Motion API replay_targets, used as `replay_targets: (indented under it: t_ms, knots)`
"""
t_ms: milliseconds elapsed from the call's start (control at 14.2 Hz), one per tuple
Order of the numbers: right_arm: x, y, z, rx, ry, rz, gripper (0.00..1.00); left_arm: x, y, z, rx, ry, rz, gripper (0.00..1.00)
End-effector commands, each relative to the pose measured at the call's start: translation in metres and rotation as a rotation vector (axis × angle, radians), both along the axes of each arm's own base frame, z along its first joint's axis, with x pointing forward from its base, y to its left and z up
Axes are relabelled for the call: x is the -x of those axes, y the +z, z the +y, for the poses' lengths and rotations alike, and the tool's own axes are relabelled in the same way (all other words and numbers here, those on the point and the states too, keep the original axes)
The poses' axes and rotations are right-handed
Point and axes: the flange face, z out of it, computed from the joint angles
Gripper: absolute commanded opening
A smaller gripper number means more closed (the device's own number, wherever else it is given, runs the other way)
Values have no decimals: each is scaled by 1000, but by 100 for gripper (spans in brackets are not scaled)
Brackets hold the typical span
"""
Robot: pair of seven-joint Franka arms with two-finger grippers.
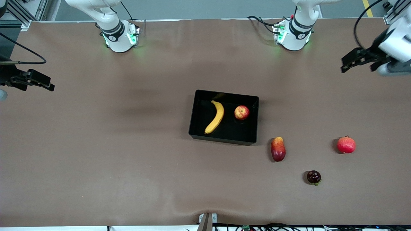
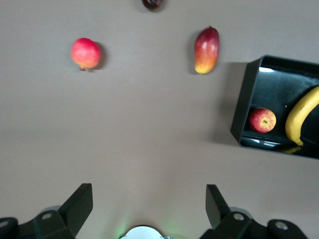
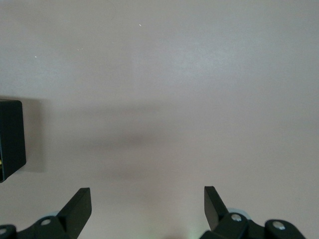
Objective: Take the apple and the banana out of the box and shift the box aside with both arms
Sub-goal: 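Move the left gripper from rest toward the black tray, then lower the left gripper into the tray and grasp the red apple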
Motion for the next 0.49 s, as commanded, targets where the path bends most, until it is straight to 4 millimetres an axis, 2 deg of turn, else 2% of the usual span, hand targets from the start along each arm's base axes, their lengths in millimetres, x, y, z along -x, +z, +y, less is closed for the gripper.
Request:
replay_targets:
  t_ms: [0,141,282,423]
  knots:
    - [1,1,-2,3,-12,6,100,-14,-39,-61,11,38,31,100]
    - [0,4,0,4,-8,-8,100,-22,-71,-112,16,130,28,100]
    - [0,2,-2,5,-11,-5,100,-32,-108,-151,42,193,27,100]
    - [1,2,1,3,-5,0,100,-33,-145,-194,48,245,34,100]
